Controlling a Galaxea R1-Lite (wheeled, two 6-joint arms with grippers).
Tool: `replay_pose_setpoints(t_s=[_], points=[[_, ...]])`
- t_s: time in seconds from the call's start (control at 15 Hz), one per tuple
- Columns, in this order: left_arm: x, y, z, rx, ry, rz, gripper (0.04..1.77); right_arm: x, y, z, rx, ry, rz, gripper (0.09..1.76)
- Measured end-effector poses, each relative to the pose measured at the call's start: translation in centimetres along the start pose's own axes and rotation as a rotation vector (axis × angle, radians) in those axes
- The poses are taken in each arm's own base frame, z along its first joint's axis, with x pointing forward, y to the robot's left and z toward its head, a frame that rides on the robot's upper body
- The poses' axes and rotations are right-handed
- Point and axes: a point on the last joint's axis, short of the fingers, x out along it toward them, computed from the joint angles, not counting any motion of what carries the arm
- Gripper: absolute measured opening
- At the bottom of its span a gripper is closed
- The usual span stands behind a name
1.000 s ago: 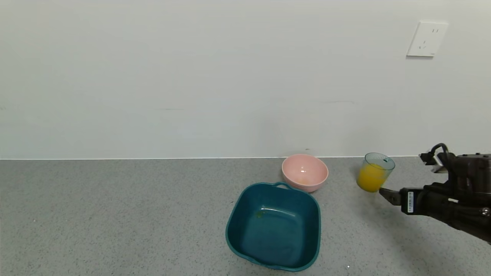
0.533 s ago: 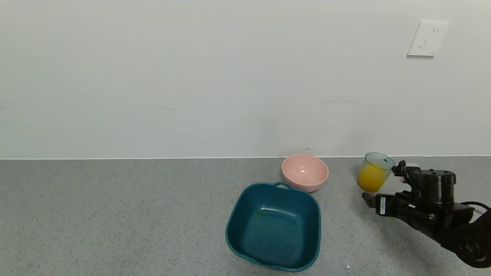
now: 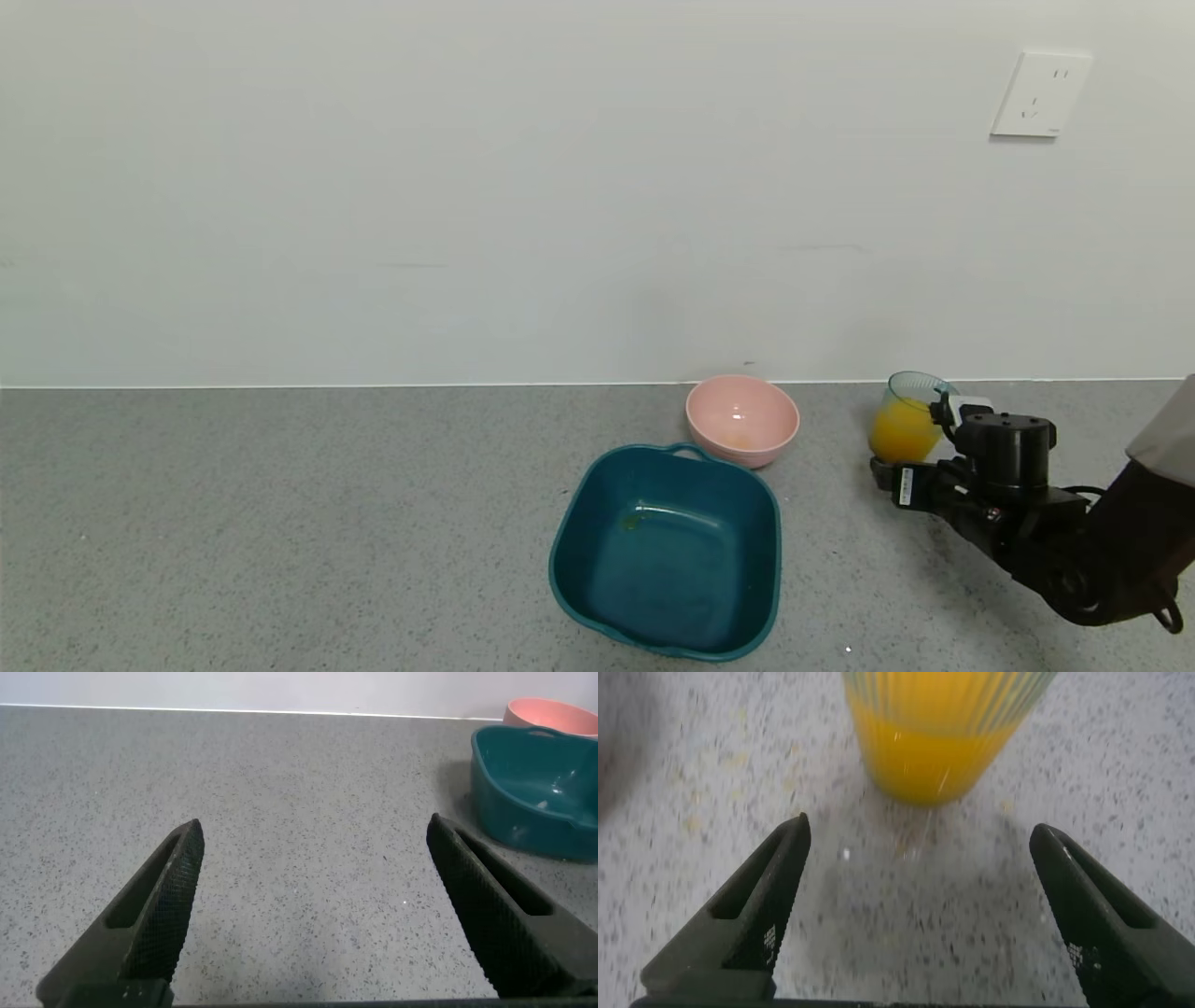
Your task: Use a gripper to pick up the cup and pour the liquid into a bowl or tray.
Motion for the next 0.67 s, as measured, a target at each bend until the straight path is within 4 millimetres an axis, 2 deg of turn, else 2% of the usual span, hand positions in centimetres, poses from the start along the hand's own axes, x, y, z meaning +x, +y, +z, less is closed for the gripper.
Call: replay_pose_setpoints(t_s=[0.67], points=[[0.0,0.0,0.0,0.0,0.0,0.0,1.72,3.2,1.6,0.2,0.035,-0.141,-0.09,1.71]])
